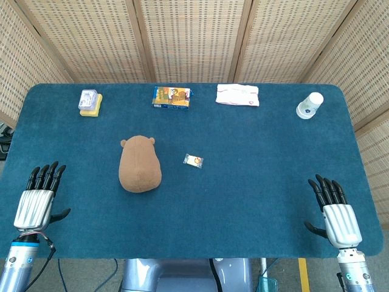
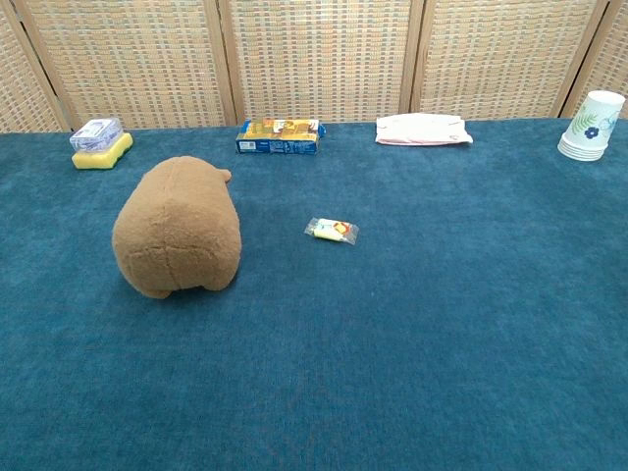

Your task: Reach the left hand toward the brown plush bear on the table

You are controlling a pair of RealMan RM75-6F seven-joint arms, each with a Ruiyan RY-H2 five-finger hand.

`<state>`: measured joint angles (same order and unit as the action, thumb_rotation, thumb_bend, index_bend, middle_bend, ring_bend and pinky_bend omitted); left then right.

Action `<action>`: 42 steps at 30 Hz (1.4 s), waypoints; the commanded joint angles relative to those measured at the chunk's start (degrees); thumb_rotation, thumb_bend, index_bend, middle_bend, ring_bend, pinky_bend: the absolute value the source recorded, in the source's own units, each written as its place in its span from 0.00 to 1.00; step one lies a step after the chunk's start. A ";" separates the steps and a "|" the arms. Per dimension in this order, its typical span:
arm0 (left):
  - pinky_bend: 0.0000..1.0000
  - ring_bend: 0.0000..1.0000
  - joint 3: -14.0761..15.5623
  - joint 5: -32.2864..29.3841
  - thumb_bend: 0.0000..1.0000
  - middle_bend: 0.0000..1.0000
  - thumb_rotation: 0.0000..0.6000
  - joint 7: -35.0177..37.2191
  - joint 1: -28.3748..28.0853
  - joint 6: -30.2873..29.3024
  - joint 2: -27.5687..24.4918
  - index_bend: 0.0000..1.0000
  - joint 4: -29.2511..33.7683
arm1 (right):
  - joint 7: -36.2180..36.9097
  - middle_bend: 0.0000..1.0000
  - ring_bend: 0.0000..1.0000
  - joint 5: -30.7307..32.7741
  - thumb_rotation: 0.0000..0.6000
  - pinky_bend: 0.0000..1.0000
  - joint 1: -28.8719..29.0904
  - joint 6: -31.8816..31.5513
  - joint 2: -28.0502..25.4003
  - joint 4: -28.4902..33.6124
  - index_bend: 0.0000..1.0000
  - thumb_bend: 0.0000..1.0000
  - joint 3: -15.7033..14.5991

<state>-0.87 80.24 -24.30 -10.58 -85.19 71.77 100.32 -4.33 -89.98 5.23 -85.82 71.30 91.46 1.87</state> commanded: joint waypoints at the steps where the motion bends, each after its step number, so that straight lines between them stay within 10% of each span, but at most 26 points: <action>1: 0.00 0.00 -0.11 -0.03 0.12 0.00 1.00 0.03 0.04 0.18 0.04 0.00 0.00 | 0.18 0.00 0.00 0.24 1.00 0.00 -0.01 0.24 -0.10 -0.03 0.01 0.10 -0.03; 29: 0.00 0.00 -1.61 -1.32 0.12 0.00 1.00 2.82 -0.11 3.19 -0.60 0.00 1.17 | 1.47 0.00 0.00 0.25 1.00 0.00 -0.14 0.31 -0.34 0.15 0.01 0.10 0.01; 42: 0.00 0.00 -10.64 -17.31 0.18 0.00 1.00 13.07 -8.63 19.96 -7.64 0.12 5.83 | 2.81 0.00 0.00 1.55 1.00 0.00 0.46 1.81 0.08 -0.85 0.01 0.10 0.48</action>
<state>-8.72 67.02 -13.80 -16.57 -69.26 66.47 105.31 -1.59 -88.49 5.65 -84.07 71.35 90.66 2.32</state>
